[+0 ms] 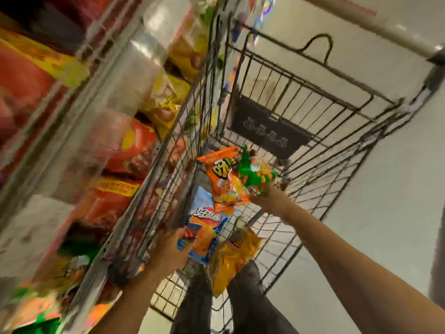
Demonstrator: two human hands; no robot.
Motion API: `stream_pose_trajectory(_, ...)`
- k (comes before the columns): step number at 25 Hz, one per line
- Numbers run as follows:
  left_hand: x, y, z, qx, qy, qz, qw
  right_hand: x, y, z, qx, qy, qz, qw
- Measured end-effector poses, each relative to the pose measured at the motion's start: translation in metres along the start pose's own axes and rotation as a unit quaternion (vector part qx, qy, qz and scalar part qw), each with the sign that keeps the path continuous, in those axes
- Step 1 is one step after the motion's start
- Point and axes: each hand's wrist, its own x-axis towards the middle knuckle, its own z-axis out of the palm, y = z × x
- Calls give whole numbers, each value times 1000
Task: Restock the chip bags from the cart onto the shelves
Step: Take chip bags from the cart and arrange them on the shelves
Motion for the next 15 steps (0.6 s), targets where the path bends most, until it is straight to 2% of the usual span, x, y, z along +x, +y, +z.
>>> stream_pose_trajectory(6,77,-16,42,-38,2,-24,999,118,6,64,-49,-79,83,992)
stream_pose_trajectory(8,103,-20,49,-34,0,-63,997,142,14,77,-31,-24,111,993)
stream_pose_trajectory(11,125,-37,57,-64,-50,-105,991,168,25,93,62,86,155,982)
stream_pose_trajectory(15,129,-48,73,-104,-48,-159,981,182,35,114,125,132,156,971)
